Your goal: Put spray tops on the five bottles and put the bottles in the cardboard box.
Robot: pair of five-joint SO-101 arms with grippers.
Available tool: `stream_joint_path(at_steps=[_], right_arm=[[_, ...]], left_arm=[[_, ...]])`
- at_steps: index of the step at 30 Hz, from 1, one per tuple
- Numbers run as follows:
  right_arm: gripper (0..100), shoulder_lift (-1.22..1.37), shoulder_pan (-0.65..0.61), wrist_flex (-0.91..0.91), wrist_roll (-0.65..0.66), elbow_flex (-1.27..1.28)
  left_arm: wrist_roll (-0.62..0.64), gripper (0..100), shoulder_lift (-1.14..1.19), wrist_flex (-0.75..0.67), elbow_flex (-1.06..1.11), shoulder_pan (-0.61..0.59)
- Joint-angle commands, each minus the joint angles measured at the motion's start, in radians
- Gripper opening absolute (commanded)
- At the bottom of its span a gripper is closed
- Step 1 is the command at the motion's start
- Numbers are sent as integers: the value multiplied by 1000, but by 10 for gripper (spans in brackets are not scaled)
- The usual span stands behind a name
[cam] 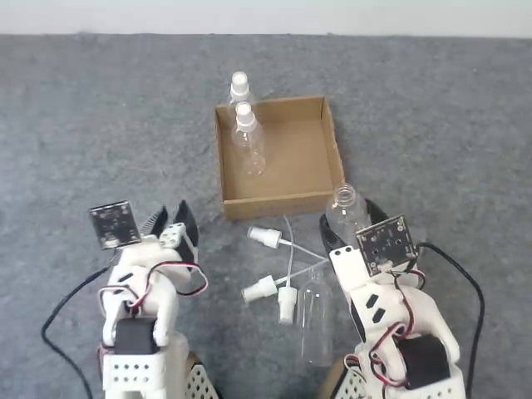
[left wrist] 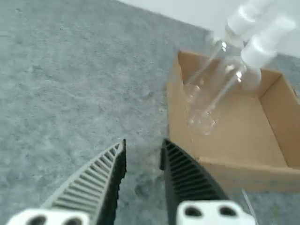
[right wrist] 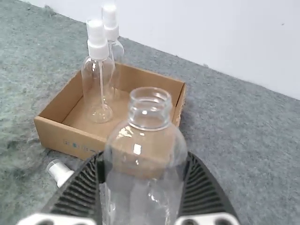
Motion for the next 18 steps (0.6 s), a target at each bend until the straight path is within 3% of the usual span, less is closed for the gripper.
stream_joint_path(at_steps=[1,11,18], right_arm=[[6,-12,12,-28,-5,5],[6,-12,19,-28,-58,9],[6,-13,122,-30,-61,3]], left_arm=[[8,10,-15,-28,-8,32],[34,12,-15,-21,-5,34],[107,12,-15,8,-62,54]])
